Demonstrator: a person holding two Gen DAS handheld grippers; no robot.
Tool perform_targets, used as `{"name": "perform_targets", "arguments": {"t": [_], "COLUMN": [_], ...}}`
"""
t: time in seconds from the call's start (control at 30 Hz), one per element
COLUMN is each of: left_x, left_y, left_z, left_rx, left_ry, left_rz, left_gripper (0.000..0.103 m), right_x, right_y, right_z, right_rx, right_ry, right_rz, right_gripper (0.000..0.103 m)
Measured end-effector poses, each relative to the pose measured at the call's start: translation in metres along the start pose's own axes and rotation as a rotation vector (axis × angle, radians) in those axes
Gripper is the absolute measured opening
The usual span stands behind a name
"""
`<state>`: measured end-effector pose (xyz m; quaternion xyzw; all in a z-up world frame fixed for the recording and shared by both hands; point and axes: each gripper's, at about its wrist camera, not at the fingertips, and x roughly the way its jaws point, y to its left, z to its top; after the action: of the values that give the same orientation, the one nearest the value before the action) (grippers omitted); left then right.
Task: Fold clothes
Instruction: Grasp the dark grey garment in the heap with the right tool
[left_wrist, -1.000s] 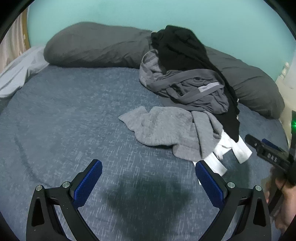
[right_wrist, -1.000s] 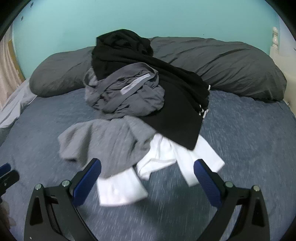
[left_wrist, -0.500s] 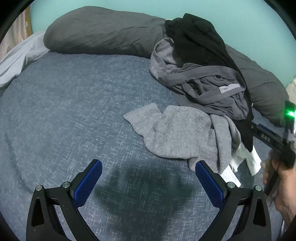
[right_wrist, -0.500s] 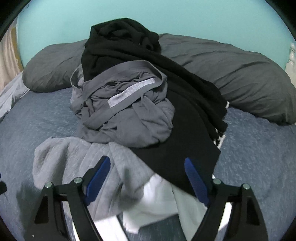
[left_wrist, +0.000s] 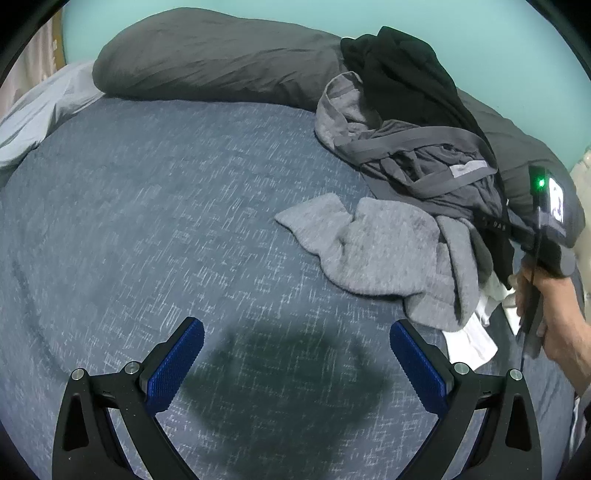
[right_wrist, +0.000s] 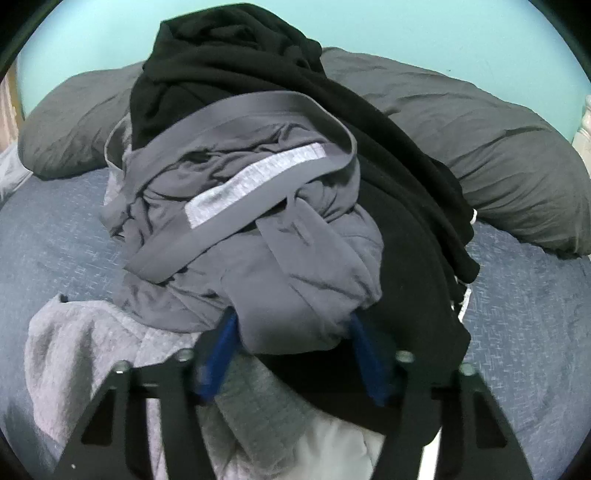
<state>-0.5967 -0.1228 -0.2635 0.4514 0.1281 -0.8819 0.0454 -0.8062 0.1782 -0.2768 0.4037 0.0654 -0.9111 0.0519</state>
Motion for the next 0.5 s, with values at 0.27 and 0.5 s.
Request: {"name": "perform_targets", "arguments": {"t": [0.27, 0.5], "left_x": [-0.033, -0.070], "left_y": [0.004, 0.005], "left_z": [-0.016, -0.037], "left_rx": [-0.010, -0.021], "left_ry": [-0.026, -0.055], "left_rz": [-0.011, -0.029], "left_gripper": [0.103, 0.103], "right_x": [-0.055, -0.136], "right_y": [0.007, 0.012], "right_z": [-0.003, -0.013], "right_rx": [-0.054, -0.034], "right_ry": [-0.117, -0.229], "right_rz": [0.066, 0.173], "right_gripper": [0.012, 0.011]}}
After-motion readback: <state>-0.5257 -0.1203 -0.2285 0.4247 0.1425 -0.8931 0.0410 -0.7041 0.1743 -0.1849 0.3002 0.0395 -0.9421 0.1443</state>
